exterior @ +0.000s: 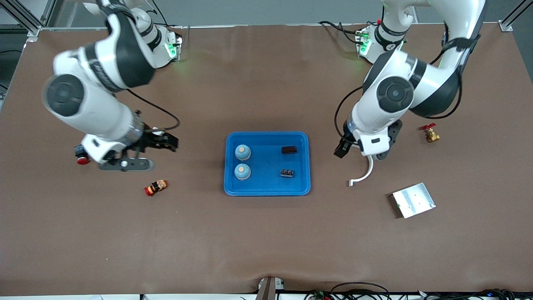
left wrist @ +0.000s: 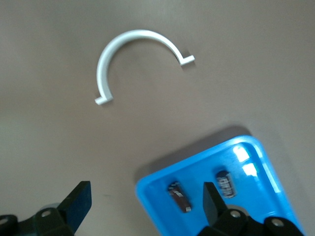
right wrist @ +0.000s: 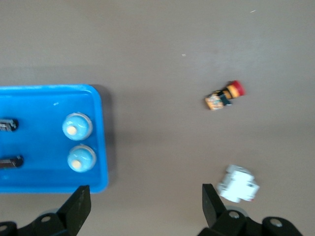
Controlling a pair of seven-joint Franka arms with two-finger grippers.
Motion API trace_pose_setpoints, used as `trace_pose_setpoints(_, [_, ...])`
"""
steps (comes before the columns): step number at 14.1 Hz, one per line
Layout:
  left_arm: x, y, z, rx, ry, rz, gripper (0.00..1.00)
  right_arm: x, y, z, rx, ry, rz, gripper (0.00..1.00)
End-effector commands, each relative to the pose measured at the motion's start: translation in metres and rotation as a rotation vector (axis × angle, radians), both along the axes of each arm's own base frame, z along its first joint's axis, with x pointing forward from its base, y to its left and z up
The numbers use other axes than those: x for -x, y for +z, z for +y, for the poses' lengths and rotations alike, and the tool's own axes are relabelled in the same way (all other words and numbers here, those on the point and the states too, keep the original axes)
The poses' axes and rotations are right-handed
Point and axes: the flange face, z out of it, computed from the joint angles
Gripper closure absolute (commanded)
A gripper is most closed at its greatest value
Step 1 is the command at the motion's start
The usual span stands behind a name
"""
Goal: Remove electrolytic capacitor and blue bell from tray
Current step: 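Grasp a capacitor with the left gripper while the right gripper grasps a bell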
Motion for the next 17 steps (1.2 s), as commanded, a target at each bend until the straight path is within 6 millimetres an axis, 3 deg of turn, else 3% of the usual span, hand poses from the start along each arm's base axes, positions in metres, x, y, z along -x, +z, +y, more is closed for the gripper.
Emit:
trace_pose_setpoints(1, [-0.022,-0.014,-0.022,0.025,0.158,-0.019,0.0,0.005,-0.033,0.05,0.013,-0.11,0.015,0.0])
trace_pose_setpoints(4, [-0.039,-0.052,-0.045,-0.029,0.277,-0.032,0.0,0.021,-0.081,0.11,0.035,-0.184,0.012,0.0])
trace_pose_setpoints(6, [-0.052,-0.078,-0.062,-0.052,0.338,-0.045,0.0,0.026,-0.114,0.136,0.033,-0.229,-0.011,0.0])
trace_pose_setpoints(10, [-0.057,-0.099,-0.087,-0.012,0.352,-0.065,0.0,0.029,-0.171,0.159,0.038,-0.24,-0.027,0.0])
trace_pose_setpoints(17, [-0.044,-0.147,-0.137,-0.033,0.418,-0.121,0.0,0.048,-0.207,0.185,0.05,-0.174,-0.035,0.0])
